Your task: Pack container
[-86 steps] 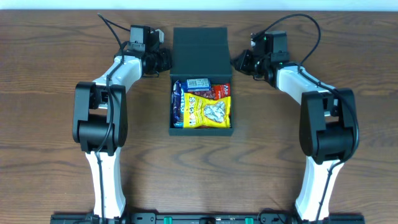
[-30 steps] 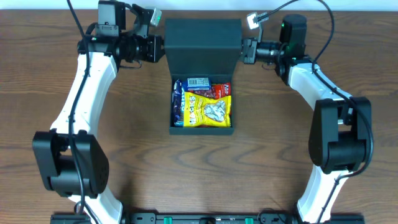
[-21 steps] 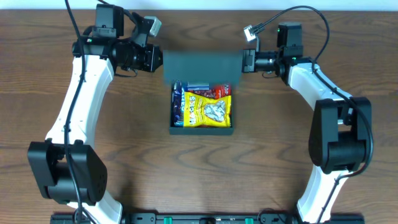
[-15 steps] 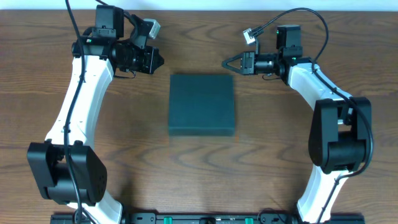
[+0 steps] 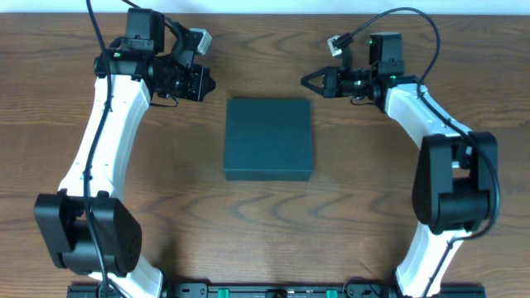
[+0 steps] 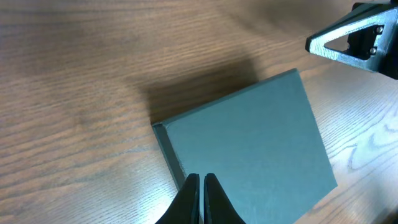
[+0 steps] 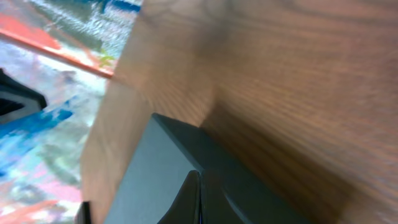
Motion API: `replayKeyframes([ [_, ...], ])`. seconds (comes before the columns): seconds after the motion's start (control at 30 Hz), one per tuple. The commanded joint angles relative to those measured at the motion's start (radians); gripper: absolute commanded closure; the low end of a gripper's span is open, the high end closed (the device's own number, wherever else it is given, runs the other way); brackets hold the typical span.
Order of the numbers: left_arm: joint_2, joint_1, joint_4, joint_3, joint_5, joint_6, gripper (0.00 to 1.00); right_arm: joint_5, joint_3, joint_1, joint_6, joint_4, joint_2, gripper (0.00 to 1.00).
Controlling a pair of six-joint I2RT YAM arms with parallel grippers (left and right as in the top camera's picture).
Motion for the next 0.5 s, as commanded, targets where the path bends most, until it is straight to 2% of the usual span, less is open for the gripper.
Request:
replayKeyframes([
  [0.0,-0.074,-0.001,-0.006,0.02,0.012,0.012,0.94,0.105,0.01,0.0,-0.071,-0.031,-0.129,0.99],
  [0.2,-0.23,-0.001,-0.075,0.02,0.012,0.025,0.94,0.214,0.01,0.0,-0.146,-0.22,-0.343,0.99],
  [0.47,-0.438,-0.001,-0.27,0.019,0.013,0.108,0.94,0.277,0.01,0.006,-0.164,-0.506,-0.578,0.99],
])
